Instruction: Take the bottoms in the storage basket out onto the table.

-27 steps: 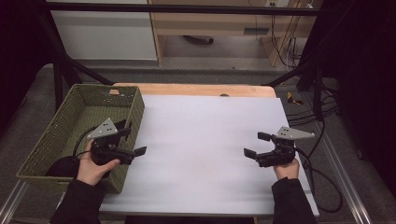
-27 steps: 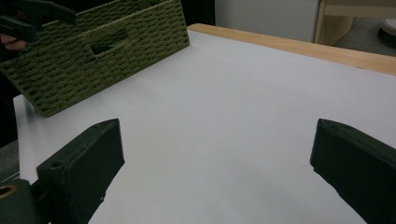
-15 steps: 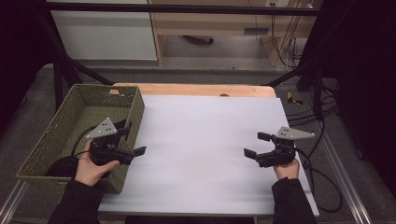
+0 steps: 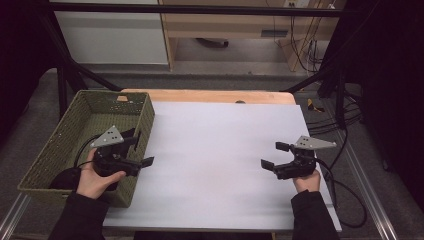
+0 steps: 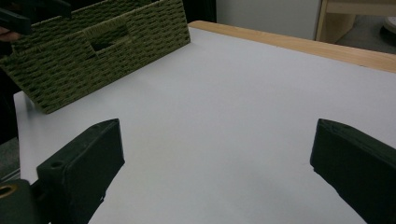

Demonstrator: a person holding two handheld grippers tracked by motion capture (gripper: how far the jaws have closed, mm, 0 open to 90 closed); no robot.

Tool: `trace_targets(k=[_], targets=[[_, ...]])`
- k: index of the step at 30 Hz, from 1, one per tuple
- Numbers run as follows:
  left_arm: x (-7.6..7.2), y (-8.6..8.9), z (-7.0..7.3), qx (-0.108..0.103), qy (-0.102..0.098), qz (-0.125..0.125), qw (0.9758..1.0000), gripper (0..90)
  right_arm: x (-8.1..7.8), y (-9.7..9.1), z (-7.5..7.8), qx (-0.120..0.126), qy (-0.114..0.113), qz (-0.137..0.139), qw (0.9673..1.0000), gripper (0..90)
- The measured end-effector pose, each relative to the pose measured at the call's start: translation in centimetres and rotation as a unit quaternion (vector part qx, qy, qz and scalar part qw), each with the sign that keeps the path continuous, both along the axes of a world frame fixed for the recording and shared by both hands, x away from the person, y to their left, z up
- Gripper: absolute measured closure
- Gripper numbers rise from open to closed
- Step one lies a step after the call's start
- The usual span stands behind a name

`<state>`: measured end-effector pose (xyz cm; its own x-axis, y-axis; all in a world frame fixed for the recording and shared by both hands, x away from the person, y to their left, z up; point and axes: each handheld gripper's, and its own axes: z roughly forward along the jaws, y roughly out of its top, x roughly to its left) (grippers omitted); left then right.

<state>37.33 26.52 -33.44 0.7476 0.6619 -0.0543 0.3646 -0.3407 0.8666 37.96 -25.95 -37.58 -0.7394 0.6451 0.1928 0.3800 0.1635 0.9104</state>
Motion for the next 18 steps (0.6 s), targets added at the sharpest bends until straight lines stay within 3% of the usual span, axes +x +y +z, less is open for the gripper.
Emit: trace_targets(k=[18], targets=[[-0.50, 1.01, 0.76, 0.016, 0.002, 0.011, 0.9998, 4.2, 0.00, 0.12, -0.07, -0.002, 0.002, 0.002, 1.0000, 3.3]])
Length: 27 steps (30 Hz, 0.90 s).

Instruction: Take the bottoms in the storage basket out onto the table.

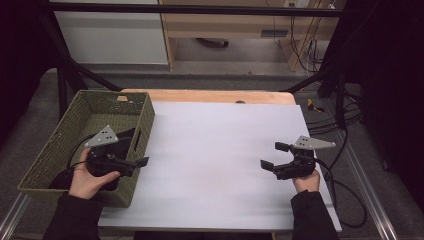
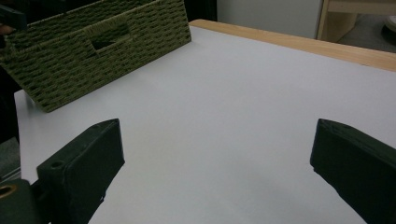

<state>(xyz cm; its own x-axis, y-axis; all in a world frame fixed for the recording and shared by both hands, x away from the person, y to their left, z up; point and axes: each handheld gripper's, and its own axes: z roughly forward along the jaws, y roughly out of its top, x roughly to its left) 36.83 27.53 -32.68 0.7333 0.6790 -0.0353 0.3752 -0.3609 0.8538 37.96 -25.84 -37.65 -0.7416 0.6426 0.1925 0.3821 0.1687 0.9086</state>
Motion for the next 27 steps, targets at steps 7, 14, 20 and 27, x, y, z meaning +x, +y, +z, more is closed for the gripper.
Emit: trace_targets(k=[7, 14, 20, 27], targets=[[-0.1, 1.0, 0.2, 0.014, 0.011, 0.013, 0.9997, 4.2, 0.0, 0.1, -0.1, -0.003, 0.000, 0.000, 1.0000, 3.3], [-0.3, 2.1, 0.5, 0.019, 0.014, 0.025, 0.9994, 4.2, 0.0, 0.0, 0.0, -0.004, -0.001, -0.001, 1.0000, 3.3], [-0.4, 2.9, 0.5, 0.037, 0.019, 0.033, 0.9986, 4.2, 0.0, 0.0, 0.0, -0.004, 0.000, -0.001, 1.0000, 3.3], [-0.4, 4.0, 0.4, 0.040, 0.031, 0.048, 0.9976, 4.2, 0.0, 0.0, 0.0, -0.005, 0.000, 0.000, 1.0000, 3.3]])
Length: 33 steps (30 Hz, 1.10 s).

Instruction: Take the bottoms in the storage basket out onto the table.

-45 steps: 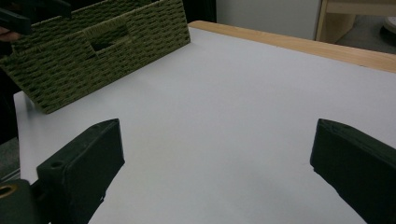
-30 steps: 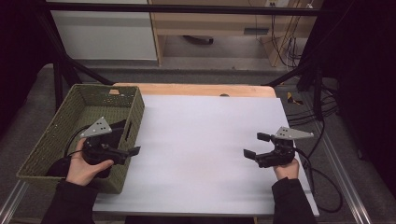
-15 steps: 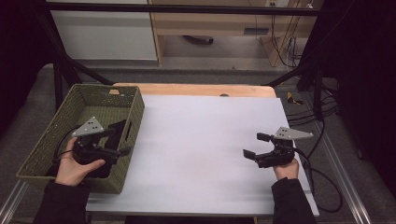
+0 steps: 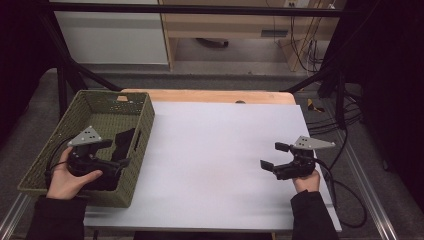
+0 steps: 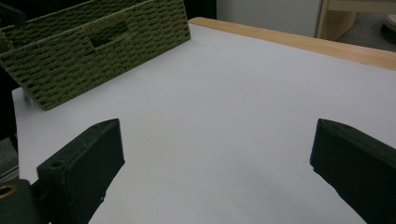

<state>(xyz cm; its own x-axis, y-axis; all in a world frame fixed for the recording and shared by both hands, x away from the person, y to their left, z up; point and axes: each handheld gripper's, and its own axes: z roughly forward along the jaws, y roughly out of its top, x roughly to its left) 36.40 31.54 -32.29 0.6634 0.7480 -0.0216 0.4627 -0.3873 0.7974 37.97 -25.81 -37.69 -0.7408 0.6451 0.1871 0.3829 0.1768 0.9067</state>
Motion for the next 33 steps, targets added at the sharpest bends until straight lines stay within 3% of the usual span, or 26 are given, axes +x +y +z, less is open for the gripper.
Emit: trace_targets(k=[14, 33], targets=[[0.6, 1.5, -0.9, 0.024, 0.019, 0.032, 0.9990, 4.2, 0.0, 0.0, 0.0, -0.001, 0.001, 0.000, 1.0000, 3.3], [1.8, 2.2, -1.9, 0.052, 0.024, 0.043, 0.9974, 5.1, 0.0, 0.1, -0.1, -0.001, 0.002, 0.002, 1.0000, 3.3]])
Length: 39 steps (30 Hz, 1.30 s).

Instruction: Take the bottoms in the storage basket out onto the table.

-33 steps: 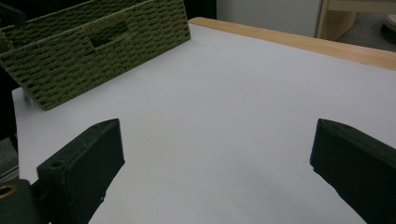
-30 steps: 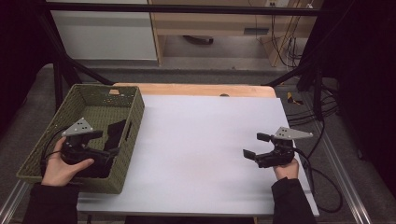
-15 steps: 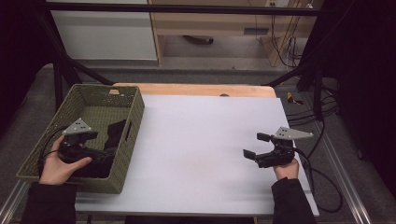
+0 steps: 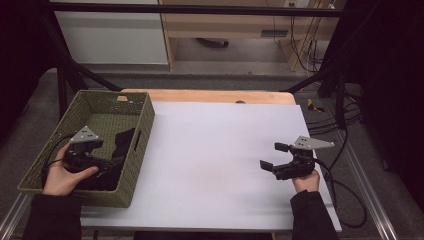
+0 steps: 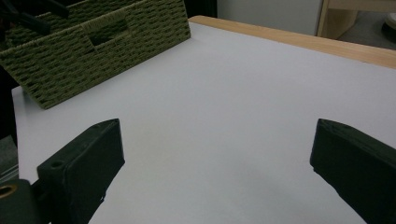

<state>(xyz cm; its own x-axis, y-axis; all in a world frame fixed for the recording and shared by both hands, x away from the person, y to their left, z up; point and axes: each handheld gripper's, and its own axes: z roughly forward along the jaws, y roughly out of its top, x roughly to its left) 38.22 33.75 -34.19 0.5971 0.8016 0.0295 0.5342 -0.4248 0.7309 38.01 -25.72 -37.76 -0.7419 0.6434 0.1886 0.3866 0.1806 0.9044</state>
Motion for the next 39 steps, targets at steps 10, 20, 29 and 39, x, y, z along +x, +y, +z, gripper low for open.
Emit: trace_targets(k=[10, 20, 29, 39], targets=[[0.7, 0.3, -0.6, 0.016, 0.016, 0.009, 0.9997, 5.3, 0.1, 0.0, -0.1, -0.005, 0.001, -0.001, 1.0000, 3.4], [1.5, -0.6, -2.1, 0.042, 0.036, 0.010, 0.9984, 5.9, 0.1, 0.1, -0.1, -0.005, 0.003, -0.001, 1.0000, 3.4], [2.1, -0.8, -3.7, 0.060, 0.070, 0.015, 0.9957, 6.8, 0.1, 0.1, -0.1, -0.005, 0.003, -0.002, 1.0000, 3.4], [2.5, -1.1, -5.1, 0.083, 0.101, 0.026, 0.9911, 8.5, 0.1, 0.1, -0.1, -0.005, 0.005, -0.001, 1.0000, 3.4]])
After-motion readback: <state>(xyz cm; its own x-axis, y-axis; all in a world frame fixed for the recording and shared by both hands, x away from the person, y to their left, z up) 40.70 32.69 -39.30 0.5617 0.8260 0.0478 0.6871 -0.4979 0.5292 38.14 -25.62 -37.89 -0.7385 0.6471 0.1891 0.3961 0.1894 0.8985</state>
